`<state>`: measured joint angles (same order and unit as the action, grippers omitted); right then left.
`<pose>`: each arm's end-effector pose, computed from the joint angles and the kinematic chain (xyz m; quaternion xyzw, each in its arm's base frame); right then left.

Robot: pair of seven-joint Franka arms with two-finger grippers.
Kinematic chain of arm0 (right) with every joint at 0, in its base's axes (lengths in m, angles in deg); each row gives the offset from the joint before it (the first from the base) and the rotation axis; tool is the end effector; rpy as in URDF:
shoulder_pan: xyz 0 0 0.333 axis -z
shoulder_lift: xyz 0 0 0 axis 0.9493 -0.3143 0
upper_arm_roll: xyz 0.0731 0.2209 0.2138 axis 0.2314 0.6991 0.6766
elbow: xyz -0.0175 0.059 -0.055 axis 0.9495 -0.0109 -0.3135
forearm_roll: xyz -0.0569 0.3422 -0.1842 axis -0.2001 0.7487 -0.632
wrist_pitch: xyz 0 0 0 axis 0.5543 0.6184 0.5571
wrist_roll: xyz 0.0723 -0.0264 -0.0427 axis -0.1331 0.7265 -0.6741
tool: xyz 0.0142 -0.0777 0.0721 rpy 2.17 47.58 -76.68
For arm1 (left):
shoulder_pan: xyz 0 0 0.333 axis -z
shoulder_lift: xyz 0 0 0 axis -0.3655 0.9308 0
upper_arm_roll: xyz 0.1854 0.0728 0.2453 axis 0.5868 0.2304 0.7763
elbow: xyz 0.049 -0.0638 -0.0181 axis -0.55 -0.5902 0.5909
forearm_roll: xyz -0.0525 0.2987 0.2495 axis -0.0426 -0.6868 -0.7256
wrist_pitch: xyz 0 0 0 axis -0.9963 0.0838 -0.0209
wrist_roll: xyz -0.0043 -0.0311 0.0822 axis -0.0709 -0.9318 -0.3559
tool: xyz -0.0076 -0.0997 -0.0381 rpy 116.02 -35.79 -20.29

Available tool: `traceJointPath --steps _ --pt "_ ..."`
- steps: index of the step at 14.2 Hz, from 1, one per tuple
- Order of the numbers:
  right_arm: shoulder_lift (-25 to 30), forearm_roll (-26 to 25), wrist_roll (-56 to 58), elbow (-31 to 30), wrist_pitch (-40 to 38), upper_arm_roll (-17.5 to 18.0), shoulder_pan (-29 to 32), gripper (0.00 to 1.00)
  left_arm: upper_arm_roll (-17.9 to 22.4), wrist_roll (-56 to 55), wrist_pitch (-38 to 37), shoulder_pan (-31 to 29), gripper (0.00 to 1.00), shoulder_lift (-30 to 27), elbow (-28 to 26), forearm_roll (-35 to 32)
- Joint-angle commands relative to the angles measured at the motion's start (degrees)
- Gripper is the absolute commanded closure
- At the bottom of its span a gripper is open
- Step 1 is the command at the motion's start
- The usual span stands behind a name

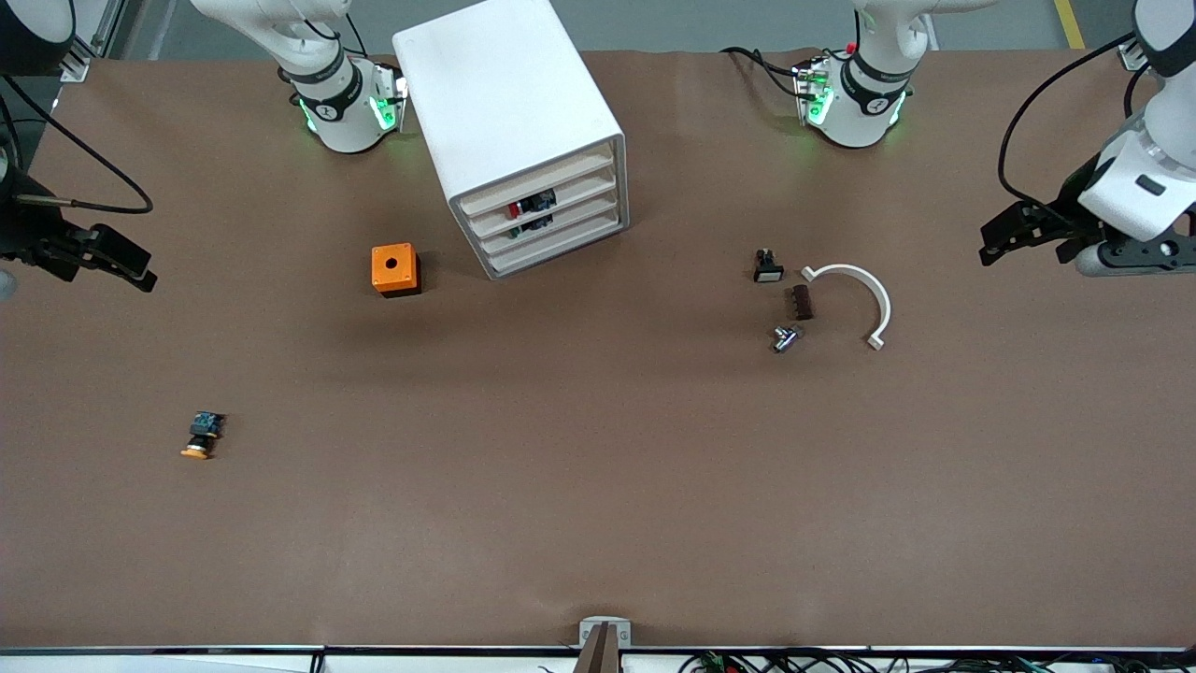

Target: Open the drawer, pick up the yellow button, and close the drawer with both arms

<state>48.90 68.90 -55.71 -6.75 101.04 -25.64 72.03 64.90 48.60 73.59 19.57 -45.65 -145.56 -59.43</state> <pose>0.5565 -0.0091 0.6164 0.9960 -0.0824 0.0345 0.0056 0.5279 -0.0307 0.5855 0.9998 0.0116 0.0167 0.0091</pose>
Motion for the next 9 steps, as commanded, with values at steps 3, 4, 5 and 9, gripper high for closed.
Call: traceJointPath --steps 3,4,5,9 --pt "1.68 0.75 -1.03 0.49 -1.32 -0.52 -0.43 0.0 -0.64 -0.02 -8.46 -0.95 0.0 0.24 7.06 -0.6" --pt "1.94 0.75 -0.76 0.49 -1.32 -0.53 -0.34 0.0 -0.64 -0.19 -10.04 -0.86 0.0 0.24 7.68 -0.6" --pt "1.95 0.75 -0.76 0.49 -1.32 -0.53 -0.34 0.0 -0.82 -0.28 -10.93 -0.77 0.0 0.24 7.78 -0.6" --pt "1.95 0.75 -0.67 0.49 -2.11 -0.53 -0.34 0.0 -0.82 -0.11 -12.69 -0.86 0.0 0.24 8.48 -0.69"
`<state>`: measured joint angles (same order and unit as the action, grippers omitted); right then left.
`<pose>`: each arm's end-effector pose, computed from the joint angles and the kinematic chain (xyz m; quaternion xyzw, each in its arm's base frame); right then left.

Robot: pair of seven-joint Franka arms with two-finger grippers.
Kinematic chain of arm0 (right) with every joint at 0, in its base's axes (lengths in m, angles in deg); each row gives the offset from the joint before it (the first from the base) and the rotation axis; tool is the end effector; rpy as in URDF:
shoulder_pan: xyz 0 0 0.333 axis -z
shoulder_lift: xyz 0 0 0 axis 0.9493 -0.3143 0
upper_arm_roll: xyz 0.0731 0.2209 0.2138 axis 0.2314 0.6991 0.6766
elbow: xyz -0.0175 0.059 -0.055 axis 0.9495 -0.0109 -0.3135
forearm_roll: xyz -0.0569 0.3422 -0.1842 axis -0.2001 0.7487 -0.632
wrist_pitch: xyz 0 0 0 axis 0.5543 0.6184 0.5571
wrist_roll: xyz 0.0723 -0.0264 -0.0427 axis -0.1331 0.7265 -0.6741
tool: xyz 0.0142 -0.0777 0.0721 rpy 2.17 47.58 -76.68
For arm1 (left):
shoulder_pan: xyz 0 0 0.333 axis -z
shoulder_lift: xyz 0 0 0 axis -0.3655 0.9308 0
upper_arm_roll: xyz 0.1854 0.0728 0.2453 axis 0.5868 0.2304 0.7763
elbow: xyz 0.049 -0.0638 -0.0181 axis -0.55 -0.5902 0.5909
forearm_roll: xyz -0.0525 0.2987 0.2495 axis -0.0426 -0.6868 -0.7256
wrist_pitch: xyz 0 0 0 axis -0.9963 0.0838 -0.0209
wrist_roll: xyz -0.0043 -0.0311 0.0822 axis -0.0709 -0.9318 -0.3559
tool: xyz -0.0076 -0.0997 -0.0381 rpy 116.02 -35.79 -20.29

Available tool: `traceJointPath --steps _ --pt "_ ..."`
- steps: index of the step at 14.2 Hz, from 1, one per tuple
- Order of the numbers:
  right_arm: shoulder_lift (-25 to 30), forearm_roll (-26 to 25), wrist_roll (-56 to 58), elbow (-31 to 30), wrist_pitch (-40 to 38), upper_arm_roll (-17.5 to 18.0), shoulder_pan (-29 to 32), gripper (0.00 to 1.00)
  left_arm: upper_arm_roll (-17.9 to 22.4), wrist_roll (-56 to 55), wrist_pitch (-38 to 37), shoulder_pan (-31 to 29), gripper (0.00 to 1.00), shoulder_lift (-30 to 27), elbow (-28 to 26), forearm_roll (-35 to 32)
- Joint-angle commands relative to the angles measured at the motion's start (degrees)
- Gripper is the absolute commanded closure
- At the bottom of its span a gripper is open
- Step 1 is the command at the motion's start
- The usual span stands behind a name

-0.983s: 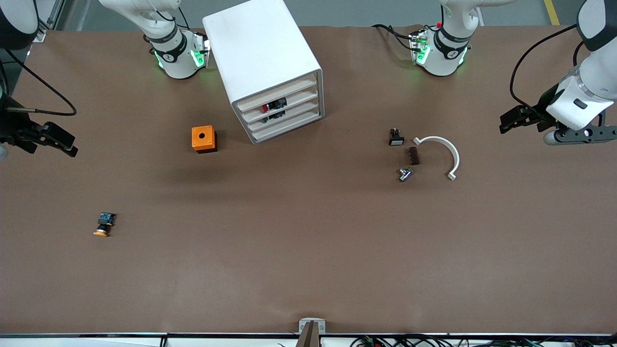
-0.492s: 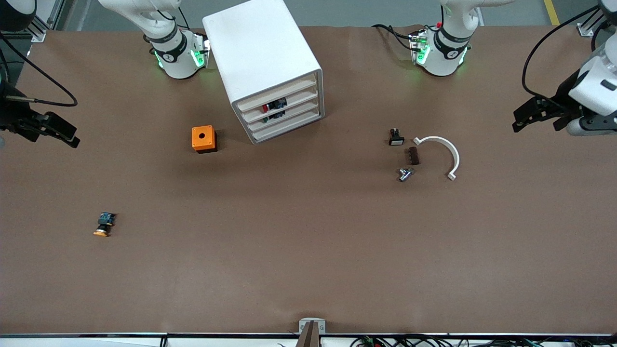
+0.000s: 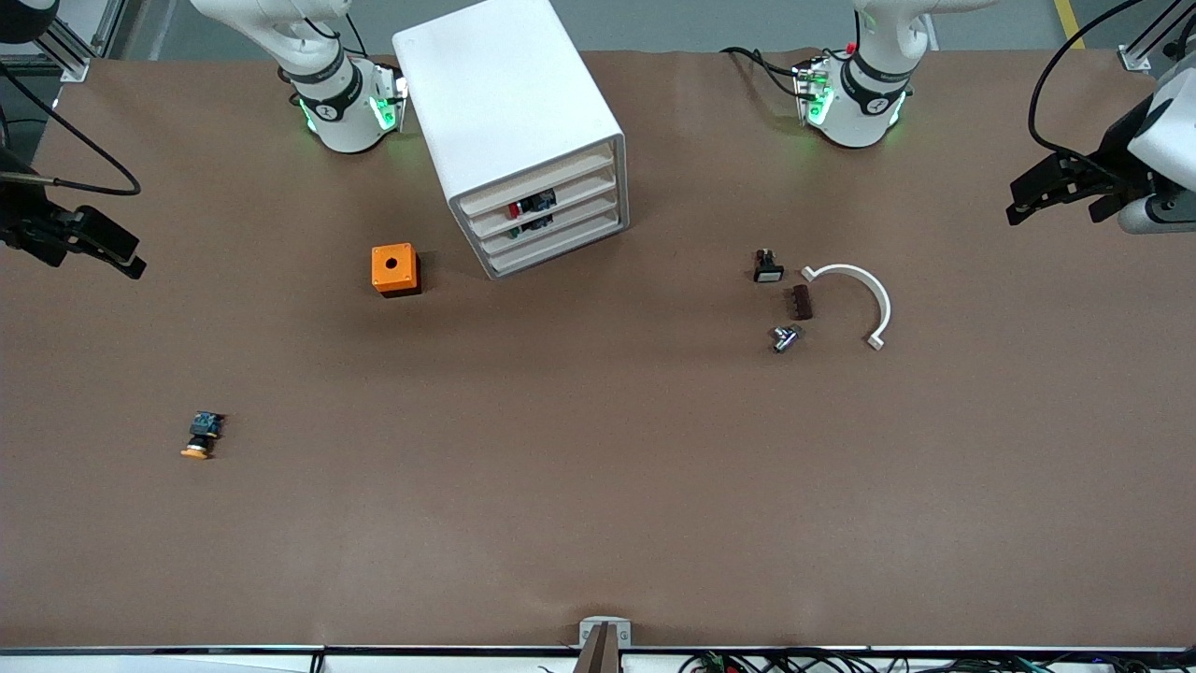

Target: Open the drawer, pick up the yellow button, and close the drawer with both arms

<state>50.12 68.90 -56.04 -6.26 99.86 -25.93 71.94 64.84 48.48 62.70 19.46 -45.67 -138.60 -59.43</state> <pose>0.5485 -0.0111 0.6303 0.9954 -0.0872 0.0391 0.0051 0.5136 -0.0304 0.6268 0.9998 0.0112 -0.0174 0.0072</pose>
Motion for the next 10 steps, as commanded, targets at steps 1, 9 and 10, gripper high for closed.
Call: traceJointPath --steps 1,9,10 --pt "0.73 0.75 -0.25 0.0 -0.93 -0.24 -0.26 0.0 -0.76 0.01 -2.07 -0.75 0.0 0.26 1.52 -0.69" --pt "0.81 0.75 -0.95 0.0 -1.02 -0.15 -0.26 0.0 -0.76 0.45 -3.21 -0.75 0.0 0.26 1.52 -0.78" --pt "0.82 0.75 -0.95 0.0 -1.02 -0.15 -0.35 0.0 -0.76 0.54 -3.21 -0.75 0.0 0.26 1.61 -0.78"
